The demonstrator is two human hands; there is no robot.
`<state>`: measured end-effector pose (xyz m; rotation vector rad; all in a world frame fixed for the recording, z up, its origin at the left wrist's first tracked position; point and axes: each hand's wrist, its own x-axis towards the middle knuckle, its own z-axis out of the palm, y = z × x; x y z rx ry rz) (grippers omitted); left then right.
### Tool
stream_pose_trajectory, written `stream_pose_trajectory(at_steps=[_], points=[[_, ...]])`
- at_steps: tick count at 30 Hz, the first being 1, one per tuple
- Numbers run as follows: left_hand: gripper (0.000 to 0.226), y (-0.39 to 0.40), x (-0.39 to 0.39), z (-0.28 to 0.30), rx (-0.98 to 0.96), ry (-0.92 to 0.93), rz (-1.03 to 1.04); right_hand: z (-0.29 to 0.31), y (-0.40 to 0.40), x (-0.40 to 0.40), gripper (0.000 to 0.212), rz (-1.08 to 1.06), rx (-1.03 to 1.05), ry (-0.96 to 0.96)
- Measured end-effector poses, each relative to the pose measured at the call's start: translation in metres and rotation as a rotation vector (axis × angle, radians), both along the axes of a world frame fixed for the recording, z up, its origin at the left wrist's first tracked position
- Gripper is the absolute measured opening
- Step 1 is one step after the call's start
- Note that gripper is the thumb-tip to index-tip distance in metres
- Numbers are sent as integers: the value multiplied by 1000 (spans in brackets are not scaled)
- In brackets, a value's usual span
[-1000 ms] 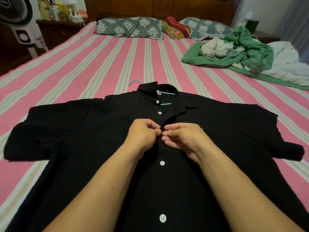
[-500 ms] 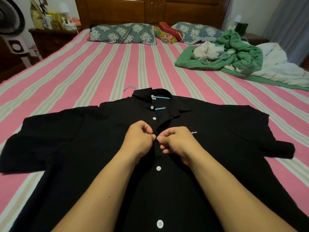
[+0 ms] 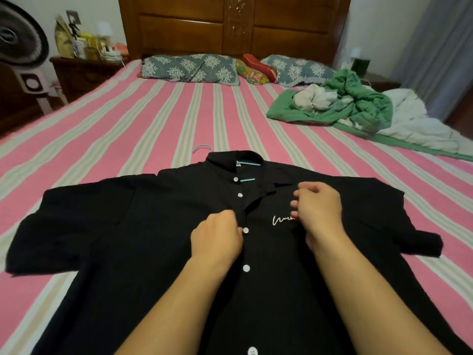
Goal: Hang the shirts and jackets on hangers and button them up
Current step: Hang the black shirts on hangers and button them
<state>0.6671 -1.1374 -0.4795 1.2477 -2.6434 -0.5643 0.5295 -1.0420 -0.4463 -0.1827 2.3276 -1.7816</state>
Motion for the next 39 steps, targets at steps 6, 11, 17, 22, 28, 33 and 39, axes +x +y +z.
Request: stream_pose_trajectory(at_steps=[6,11,17,22,28,33,39], points=[[17,1,1,1,30,9,-5,1,-43,-39,10,356,369,-142],[15,-1,-1,-4,15,44,0,-9,-63,-68,32,366,58,-361],[22,2,-4,-25,-90,363,-71,-61,-72,-62,40,313,-71,48],[30,-23,-20,-12,210,-35,-171,-69,-74,-65,27,249,-215,49],[20,-94,-66,53,203,73,-139,-69,-74,-64,34,328,-248,11],[17,-94,-75,-4,359,157,-181,-56,-78,-46,58,465,249,399],[31,-120,-55,-2,746,215,-360,-23,-107,-66,34,774,472,92]])
